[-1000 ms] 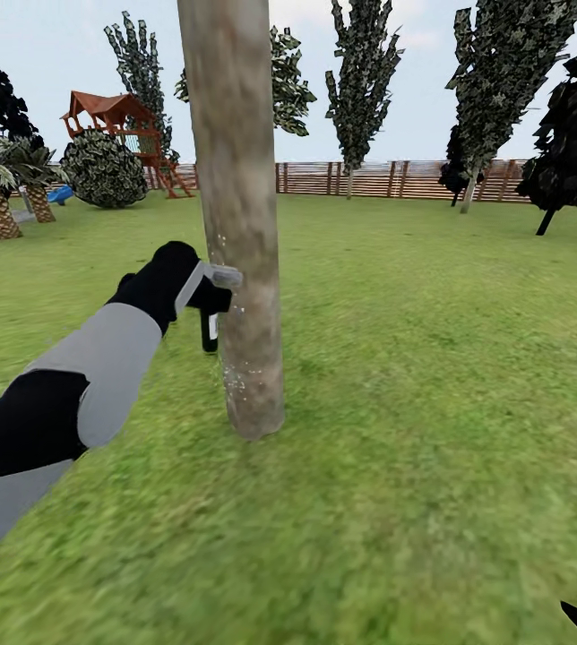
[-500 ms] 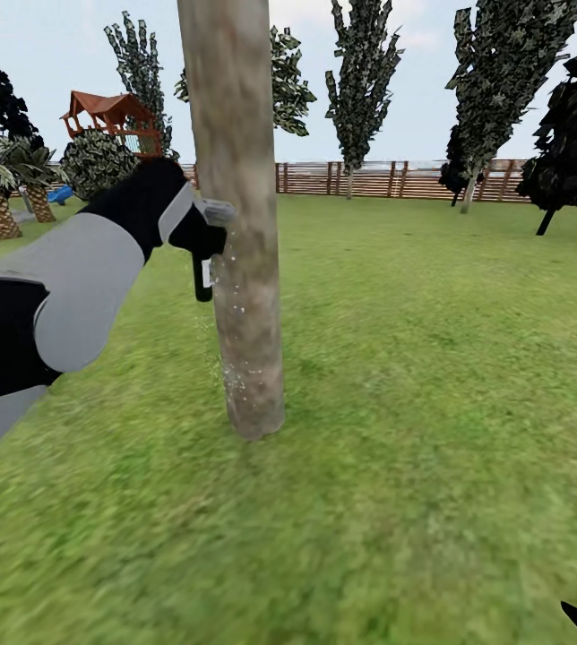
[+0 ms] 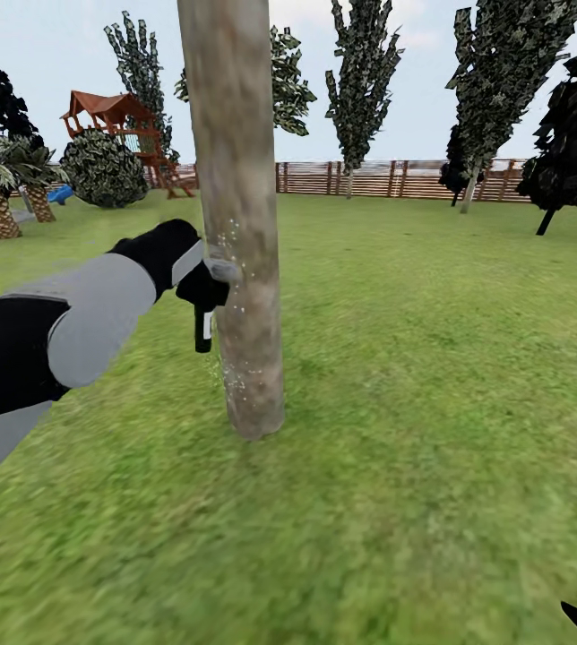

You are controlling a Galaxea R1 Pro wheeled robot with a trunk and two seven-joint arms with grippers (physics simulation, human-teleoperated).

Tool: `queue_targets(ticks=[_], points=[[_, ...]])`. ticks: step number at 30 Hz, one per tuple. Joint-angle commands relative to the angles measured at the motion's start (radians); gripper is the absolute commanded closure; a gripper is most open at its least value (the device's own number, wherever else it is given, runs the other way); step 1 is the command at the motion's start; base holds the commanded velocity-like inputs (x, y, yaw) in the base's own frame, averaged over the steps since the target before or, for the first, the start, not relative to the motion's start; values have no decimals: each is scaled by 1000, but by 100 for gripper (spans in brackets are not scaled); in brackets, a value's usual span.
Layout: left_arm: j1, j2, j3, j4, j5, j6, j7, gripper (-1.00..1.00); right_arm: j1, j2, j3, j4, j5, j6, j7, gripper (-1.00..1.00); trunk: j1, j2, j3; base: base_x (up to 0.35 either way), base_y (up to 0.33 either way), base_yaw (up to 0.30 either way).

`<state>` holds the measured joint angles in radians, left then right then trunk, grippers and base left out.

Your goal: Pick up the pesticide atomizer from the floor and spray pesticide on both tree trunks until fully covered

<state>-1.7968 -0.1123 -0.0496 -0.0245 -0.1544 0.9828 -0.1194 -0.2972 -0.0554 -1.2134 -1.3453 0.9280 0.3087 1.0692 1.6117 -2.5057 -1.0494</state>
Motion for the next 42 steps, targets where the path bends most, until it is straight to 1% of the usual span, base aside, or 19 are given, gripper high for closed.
queue_targets(ticks=[1, 3, 6, 8, 9, 11, 13, 14, 19, 23, 24, 29, 31, 33, 34, 38, 39, 40, 42], points=[[19, 0, 0, 1, -1, -3, 0, 100, 0, 0, 0, 0, 0, 0, 0, -100, 0, 0, 0, 0, 0, 0], [47, 0, -1, 2, -2, -15, 0, 100, 0, 0, 0, 0, 0, 0, 0, -100, 0, 0, 0, 0, 0, 0], [107, 1, 0, 3, -2, -49, 0, 100, 0, 0, 0, 0, 0, 0, 0, -100, 0, 0, 0, 0, 0, 0], [149, 2, 0, 3, -2, -79, 0, 100, 0, 0, 0, 0, 0, 0, 0, -100, 0, 0, 0, 0, 0, 0], [181, 4, 1, 3, -2, -97, 0, 100, 0, 0, 0, 0, 1, 0, 0, -100, 0, 0, 0, 0, 0, 0], [220, 11, 1, 3, -2, -129, 0, 100, 0, 0, 0, 0, 1, 0, 0, -100, 0, 0, 0, 0, 0, 0], [239, 13, 1, 3, -2, -146, 0, 100, 0, 0, 0, 0, 1, 0, 0, -100, 0, 0, 0, 0, 0, 0], [262, 14, 1, 3, -2, -162, 0, 100, 0, 0, 0, 0, 1, 0, 0, -100, 0, 0, 0, 0, 0, 0], [332, 13, 0, 3, -2, -223, 0, 100, 0, 0, 0, 0, 1, 0, 0, -100, 0, 0, 0, 0, 0, 0], [361, 13, 0, 2, -3, -236, 0, 100, 0, 0, 0, 0, 0, 0, 0, -100, 0, 0, 0, 0, 0, 0], [381, 13, 0, 3, -3, -256, 0, 100, 0, 0, 0, 0, 0, 0, 0, -100, 0, 0, 0, 0, 0, 0], [417, 14, 1, 2, -4, -278, 3, 100, 0, 0, 0, 0, 1, 0, 0, -100, 0, 0, 0, 0, 0, 0], [420, 25, 1, 2, -4, -287, 4, 100, 0, 0, 0, 0, 1, 0, 0, -100, 0, 0, 0, 0, 0, 0], [420, 35, 1, 2, -3, -315, 5, 100, 0, 0, 0, 0, 1, 0, 0, -100, 0, 0, 0, 0, 0, 0], [421, 41, 2, 0, -2, -347, 5, 100, 0, 0, 0, 0, 1, 0, -1, -100, 0, 0, 0, 0, 0, 0], [421, 45, 3, -58, -2, -362, 6, 100, 0, 0, 0, 0, 0, 0, -1, -100, 0, 0, 0, 0, 0, 0], [421, 51, 4, -64, -2, -363, 6, 100, 0, 0, 0, 0, 0, 0, -1, -100, 0, 0, 0, 0, 0, 0], [421, 66, 4, -68, -1, -370, 6, 100, 0, 0, 0, 0, 0, 0, -2, -100, 0, 0, 0, 0, 0, 0], [421, 76, 4, -69, 1, -400, 6, 100, 0, 0, 0, 0, 0, 0, -2, -100, 0, 0, 0, 0, 0, 0]])
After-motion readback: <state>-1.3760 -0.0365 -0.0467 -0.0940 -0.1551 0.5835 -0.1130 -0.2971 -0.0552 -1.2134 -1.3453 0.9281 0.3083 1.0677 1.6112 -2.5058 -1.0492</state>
